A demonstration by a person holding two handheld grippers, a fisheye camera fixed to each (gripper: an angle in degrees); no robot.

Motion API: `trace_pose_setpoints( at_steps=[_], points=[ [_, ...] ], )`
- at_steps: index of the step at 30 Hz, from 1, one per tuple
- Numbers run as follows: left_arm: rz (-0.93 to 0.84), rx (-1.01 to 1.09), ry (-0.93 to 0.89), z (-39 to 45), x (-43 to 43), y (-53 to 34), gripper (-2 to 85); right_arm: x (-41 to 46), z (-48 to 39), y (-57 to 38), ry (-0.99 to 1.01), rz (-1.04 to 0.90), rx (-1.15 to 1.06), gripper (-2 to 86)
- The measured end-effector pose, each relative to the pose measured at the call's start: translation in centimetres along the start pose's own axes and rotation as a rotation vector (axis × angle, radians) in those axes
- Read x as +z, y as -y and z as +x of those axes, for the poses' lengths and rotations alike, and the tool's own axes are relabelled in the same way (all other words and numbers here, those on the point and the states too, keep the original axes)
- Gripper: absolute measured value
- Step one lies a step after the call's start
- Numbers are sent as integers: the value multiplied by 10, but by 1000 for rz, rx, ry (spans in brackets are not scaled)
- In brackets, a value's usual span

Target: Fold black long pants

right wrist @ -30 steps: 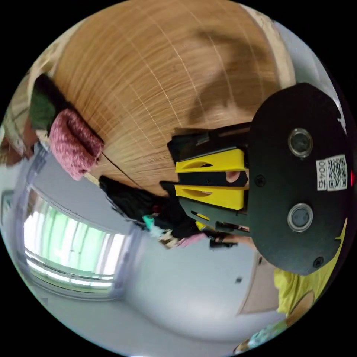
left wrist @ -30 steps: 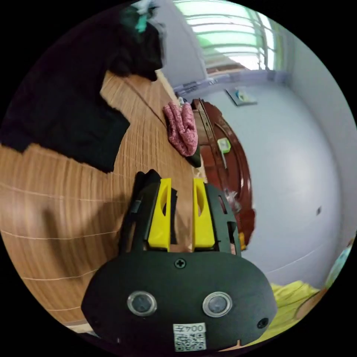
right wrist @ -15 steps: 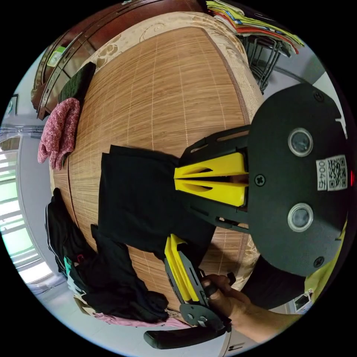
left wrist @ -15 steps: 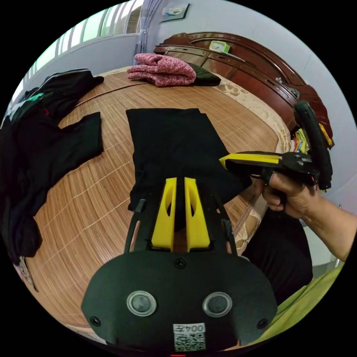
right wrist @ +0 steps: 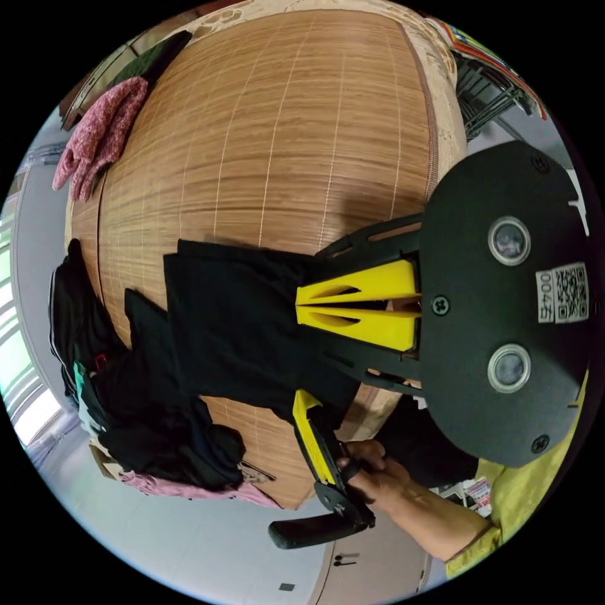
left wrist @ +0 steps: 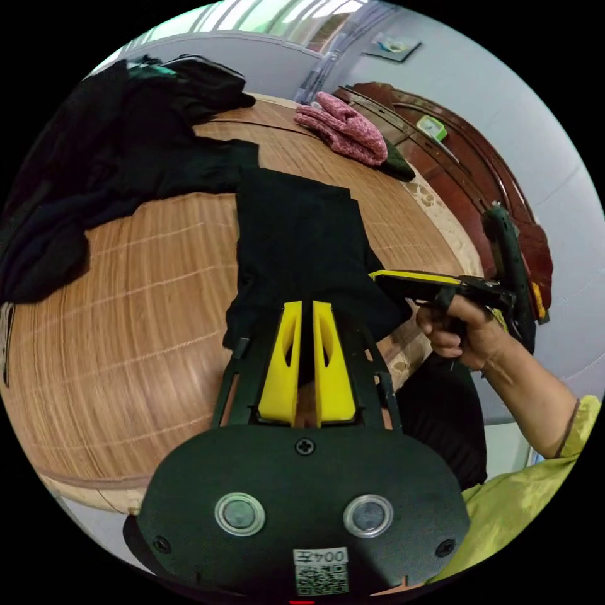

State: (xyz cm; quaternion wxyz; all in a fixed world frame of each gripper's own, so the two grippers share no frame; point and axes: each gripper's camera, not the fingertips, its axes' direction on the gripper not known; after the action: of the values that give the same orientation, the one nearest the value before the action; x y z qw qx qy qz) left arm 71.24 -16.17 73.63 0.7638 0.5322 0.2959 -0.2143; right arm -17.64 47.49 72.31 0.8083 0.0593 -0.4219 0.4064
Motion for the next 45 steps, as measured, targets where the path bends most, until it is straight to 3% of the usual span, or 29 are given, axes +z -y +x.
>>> trace_pose_setpoints(
  at_steps=[9,14,19,33,45],
  points=[
    [29,-43,159,-7,-93,-74,3,-21,0,-79,-22,87,46,-7],
    [-124,49,241,1,-74,-93,2,-5,3,-114,-44,109,90,5],
    [-59,103,269,5,-84,-109,2,-7,22,-142,52,133,174,54],
    [57,11,133,-30,-117,-155,7,53,-1,-174,-68,34,-141,101],
    [26,163,75,-23,-140,-161,100,66,-3,-190,-162,-13,-323,101]
  ],
)
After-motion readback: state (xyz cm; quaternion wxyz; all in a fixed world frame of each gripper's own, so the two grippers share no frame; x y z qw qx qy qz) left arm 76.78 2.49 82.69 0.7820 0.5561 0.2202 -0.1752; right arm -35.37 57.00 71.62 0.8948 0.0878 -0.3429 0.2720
